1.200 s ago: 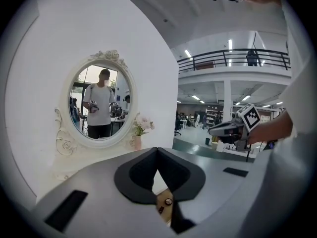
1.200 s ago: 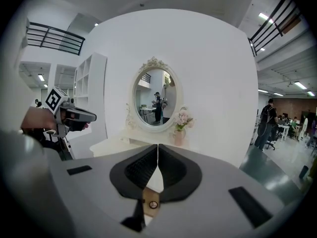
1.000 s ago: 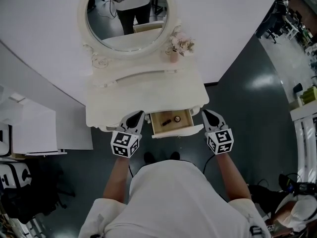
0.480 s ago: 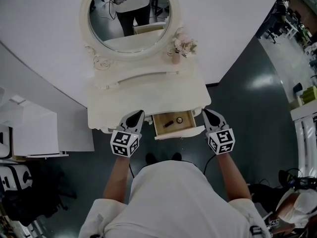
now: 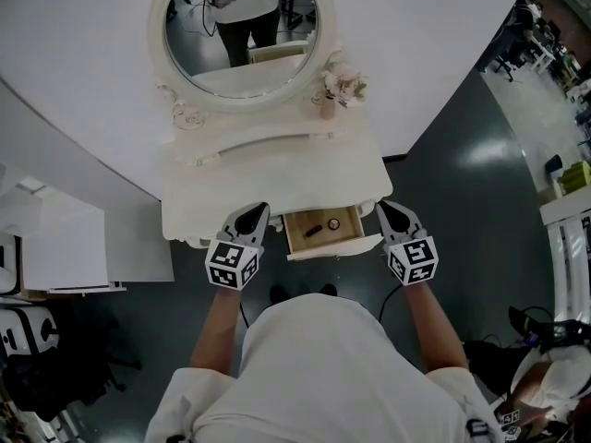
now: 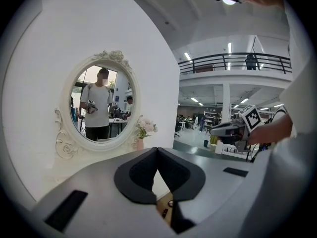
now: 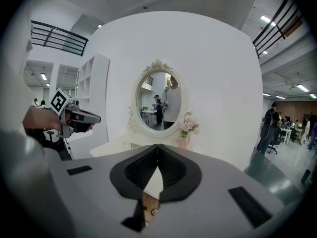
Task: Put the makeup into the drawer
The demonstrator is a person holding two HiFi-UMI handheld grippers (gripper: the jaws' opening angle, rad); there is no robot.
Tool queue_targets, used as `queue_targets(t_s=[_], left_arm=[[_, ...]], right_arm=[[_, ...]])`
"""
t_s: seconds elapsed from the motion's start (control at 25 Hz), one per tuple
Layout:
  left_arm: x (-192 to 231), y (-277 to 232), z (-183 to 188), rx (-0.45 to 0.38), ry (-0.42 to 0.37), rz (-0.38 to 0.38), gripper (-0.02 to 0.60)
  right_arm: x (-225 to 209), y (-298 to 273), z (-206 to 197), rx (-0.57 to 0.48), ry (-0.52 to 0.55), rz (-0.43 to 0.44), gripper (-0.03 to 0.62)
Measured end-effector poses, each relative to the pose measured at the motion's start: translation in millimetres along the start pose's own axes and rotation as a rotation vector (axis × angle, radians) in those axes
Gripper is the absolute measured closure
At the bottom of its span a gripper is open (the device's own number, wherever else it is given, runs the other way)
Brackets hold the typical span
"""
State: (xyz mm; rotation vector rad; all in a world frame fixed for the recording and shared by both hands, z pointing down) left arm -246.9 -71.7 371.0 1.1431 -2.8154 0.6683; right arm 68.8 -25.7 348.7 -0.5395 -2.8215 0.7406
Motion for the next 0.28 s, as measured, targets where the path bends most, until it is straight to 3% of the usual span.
queue_targets(t_s=[0.28], left_arm=[[2.0,0.7,1.4,-0.003,-0.004,0.003,0.566]], right_arm=[[3.0,-2.5,0.4,0.001,0.008,0.009,0.566]])
Point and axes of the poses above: the fingertips, and each gripper's own axes: y backward along the fingers, x to its left, z out of its top, the point moved 6 cm from there along y, backward along the fingers, and after that the axes turned 6 degrees about x, right-handed, at the moved point
